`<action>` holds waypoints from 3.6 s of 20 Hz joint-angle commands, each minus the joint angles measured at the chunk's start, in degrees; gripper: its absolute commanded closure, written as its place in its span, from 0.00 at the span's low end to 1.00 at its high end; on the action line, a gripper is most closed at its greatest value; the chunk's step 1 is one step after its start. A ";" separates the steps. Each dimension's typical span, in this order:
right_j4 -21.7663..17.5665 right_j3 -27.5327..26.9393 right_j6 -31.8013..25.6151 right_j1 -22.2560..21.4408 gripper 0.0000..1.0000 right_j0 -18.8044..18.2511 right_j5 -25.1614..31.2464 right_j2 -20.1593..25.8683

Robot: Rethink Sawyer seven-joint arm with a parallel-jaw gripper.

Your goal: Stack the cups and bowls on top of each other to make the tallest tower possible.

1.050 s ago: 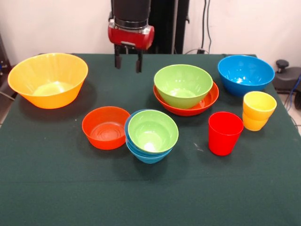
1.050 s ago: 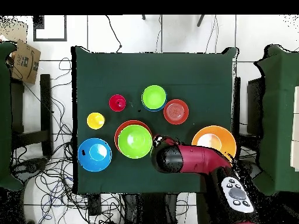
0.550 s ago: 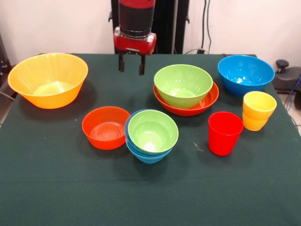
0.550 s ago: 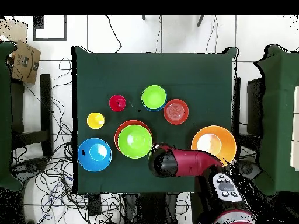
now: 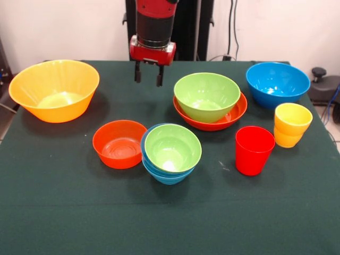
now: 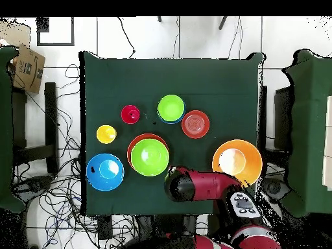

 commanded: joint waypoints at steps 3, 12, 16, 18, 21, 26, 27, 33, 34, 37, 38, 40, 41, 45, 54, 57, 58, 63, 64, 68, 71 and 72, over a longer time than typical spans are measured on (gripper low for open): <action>-1.45 -1.90 4.66 3.71 0.00 1.73 -4.28 2.04; 2.18 0.42 8.00 1.39 0.00 4.42 -4.24 2.99; 3.49 1.03 9.11 0.57 0.00 5.46 -3.84 3.08; 3.95 1.28 9.10 0.10 0.00 5.38 -3.47 3.49; 4.87 1.58 8.88 -1.07 0.00 5.57 -2.26 3.97; 6.19 1.44 9.16 -1.82 0.00 7.24 -2.08 3.13; 6.37 1.44 9.26 -1.74 0.00 7.49 -2.27 2.96; 7.58 1.59 9.70 -1.20 0.00 8.63 -3.24 2.40; 7.91 1.54 9.90 -1.09 0.00 8.94 -3.37 2.25; 8.70 1.19 10.34 -0.63 0.00 9.91 -3.89 1.66; 8.96 0.99 10.45 -0.21 0.00 10.12 -4.21 1.64; 9.21 0.94 10.52 0.14 0.00 10.53 -4.73 1.15; 9.25 0.93 10.42 0.27 0.00 10.54 -4.92 1.06; 8.88 -0.04 9.61 2.17 0.00 10.50 -6.58 0.26; 6.95 -1.58 8.06 7.04 0.00 9.35 -11.81 -1.69; 6.96 -2.14 7.79 8.41 0.00 9.42 -13.17 -2.22; 6.95 -2.29 7.63 8.69 0.00 9.35 -13.49 -2.30; 7.17 -2.43 7.12 9.27 0.00 9.21 -14.22 -2.23; 7.23 -2.41 7.03 9.24 0.00 9.17 -14.16 -2.13; 7.60 -2.53 6.88 9.38 0.00 9.20 -14.22 -2.01; 7.94 -2.59 7.02 9.40 0.00 9.28 -14.13 -1.76; 8.20 -2.64 7.13 9.16 0.00 9.39 -13.90 -1.52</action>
